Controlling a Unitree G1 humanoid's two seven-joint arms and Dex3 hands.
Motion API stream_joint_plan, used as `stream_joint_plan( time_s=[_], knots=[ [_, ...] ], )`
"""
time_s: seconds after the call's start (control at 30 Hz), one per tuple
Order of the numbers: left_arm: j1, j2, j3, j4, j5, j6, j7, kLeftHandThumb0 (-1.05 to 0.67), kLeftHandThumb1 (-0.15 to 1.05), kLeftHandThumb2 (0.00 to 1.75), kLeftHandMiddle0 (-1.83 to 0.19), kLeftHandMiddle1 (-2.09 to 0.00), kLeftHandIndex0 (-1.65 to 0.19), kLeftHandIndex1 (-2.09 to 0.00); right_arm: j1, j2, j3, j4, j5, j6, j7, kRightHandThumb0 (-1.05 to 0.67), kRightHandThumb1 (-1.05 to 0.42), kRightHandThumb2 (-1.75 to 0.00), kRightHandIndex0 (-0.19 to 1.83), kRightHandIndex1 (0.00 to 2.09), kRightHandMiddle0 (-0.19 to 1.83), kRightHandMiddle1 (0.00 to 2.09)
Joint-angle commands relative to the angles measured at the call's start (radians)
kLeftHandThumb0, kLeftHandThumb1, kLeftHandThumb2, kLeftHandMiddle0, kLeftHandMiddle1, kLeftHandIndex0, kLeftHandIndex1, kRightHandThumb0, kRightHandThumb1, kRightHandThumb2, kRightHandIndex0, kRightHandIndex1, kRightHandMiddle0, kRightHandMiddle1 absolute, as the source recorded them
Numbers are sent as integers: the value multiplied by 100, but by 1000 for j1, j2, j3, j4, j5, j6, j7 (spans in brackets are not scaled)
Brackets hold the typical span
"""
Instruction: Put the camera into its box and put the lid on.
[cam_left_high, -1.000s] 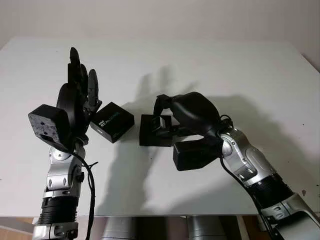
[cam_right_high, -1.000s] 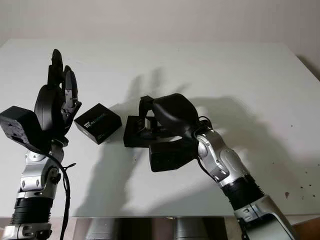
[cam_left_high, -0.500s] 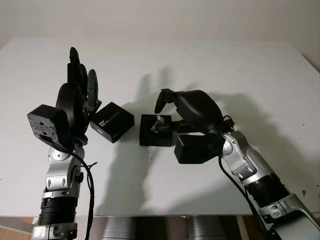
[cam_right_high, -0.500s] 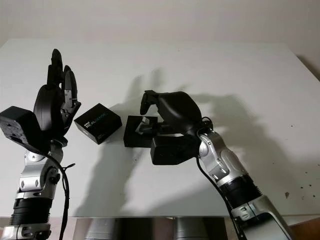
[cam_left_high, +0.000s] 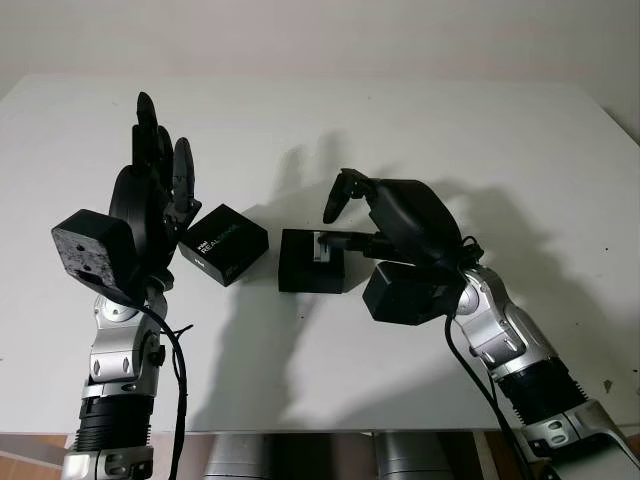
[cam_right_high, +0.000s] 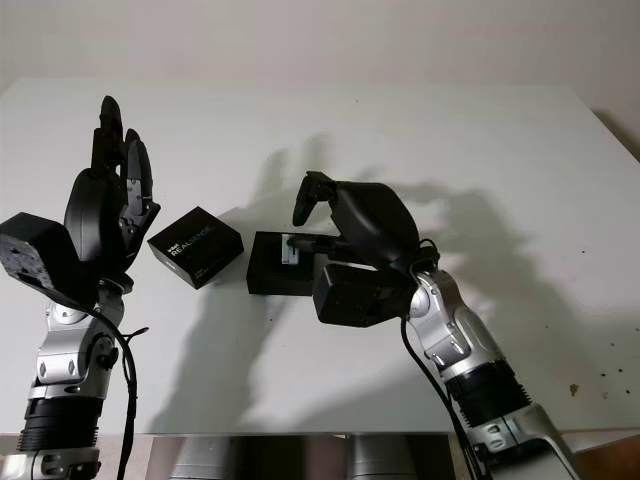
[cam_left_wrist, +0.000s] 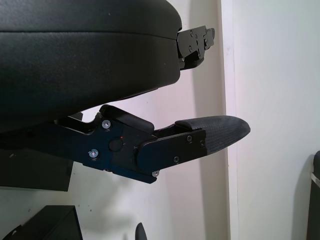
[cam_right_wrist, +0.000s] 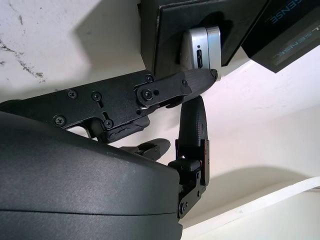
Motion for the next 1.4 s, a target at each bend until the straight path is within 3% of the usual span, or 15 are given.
stream_joint_plan(
  time_s=[0.0,0.7,1.2,1.27,1.37],
  knots=[
    [7,3,-1,-25,3,3,4,-70,105,63,19,0,19,0,11,0,-12,-26,3,16,11,-42,-101,-6,46,4,28,155],
    [11,15,8,-25,-4,0,-13,-69,105,64,19,0,19,0,14,-12,59,-68,-288,186,-36,-42,-99,-6,45,5,37,127],
    [13,33,20,-35,-23,19,-32,-71,105,62,19,0,19,0,37,-49,97,-85,-359,238,29,-41,-101,-6,46,6,30,126],
    [13,33,18,-37,-21,20,-32,-71,105,62,19,0,19,0,41,-54,91,-99,-357,239,31,-40,-101,-6,45,5,23,122],
    [13,34,17,-39,-19,21,-33,-70,105,63,19,0,19,0,43,-68,78,-137,-368,254,43,-40,-101,-5,42,4,20,99]
  ],
)
